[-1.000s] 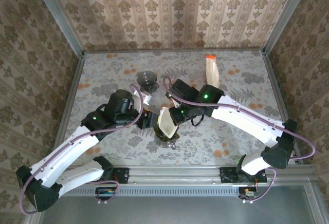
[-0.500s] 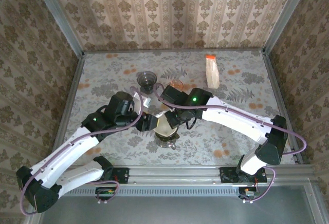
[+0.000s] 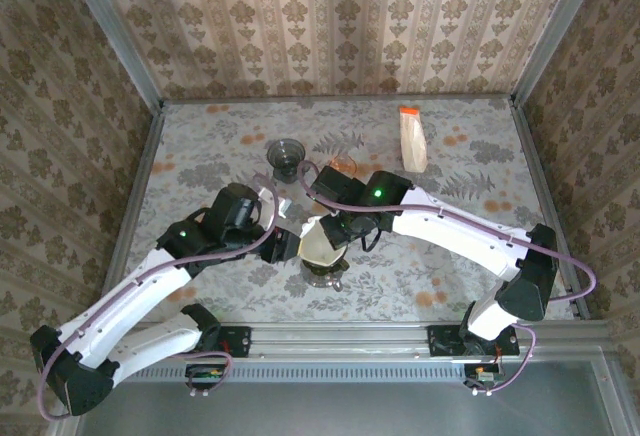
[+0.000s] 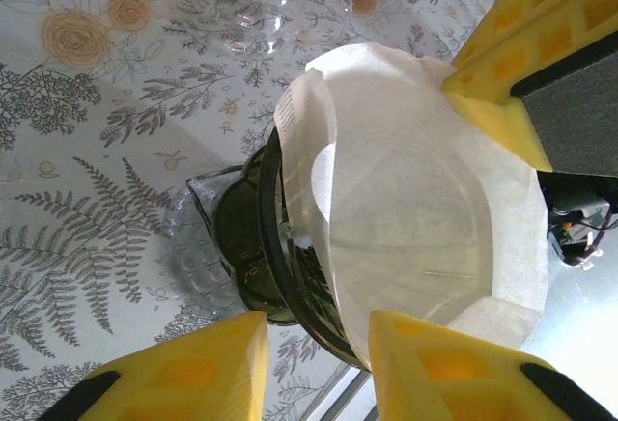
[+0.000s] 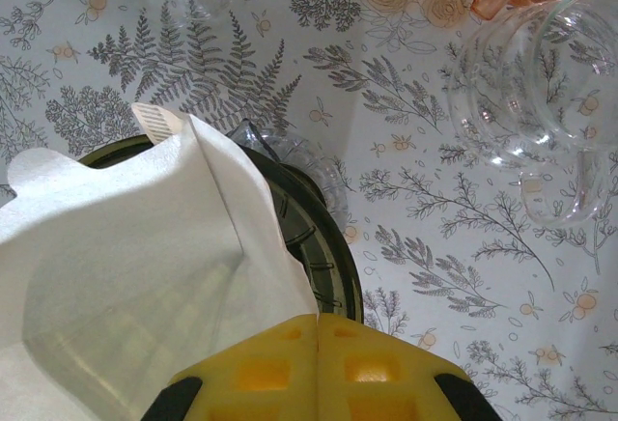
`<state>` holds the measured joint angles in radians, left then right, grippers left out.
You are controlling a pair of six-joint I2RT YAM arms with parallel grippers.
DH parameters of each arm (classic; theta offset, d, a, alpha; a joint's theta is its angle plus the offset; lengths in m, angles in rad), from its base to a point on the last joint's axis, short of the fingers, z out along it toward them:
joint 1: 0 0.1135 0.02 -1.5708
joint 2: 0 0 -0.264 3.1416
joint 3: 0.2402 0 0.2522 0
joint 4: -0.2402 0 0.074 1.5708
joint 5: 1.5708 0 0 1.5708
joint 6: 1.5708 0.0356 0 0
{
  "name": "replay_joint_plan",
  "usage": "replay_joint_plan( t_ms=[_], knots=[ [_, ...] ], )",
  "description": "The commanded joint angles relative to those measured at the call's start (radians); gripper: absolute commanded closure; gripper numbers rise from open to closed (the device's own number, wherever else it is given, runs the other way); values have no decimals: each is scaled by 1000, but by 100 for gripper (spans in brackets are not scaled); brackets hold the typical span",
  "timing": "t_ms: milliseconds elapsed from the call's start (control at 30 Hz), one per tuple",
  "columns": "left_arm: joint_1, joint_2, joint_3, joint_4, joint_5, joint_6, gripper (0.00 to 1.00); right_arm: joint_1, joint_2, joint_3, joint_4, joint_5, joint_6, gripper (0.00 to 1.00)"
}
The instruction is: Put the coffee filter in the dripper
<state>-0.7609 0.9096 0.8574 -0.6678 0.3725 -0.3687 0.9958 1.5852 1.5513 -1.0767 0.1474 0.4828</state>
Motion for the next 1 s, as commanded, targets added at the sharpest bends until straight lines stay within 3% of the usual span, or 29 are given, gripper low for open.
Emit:
replay_joint_plan(
  t_ms=[0,100,400,500,967],
  knots=[
    [-12,16,-5,-35,-15,28,69,7,12,22,-19,25,17,100],
    [-16,26,-2,-40,-21,36,70,7,7,23,-12,27,22,94],
    [-17,28,-5,-35,-25,36,70,6,-37,26,-2,60,27,51],
    [-18,28,-8,-29,-26,34,70,3,-36,22,-3,40,28,42],
    [-16,20,-14,-19,-33,30,71,-59,9,-64,96,-111,16,34]
  ],
)
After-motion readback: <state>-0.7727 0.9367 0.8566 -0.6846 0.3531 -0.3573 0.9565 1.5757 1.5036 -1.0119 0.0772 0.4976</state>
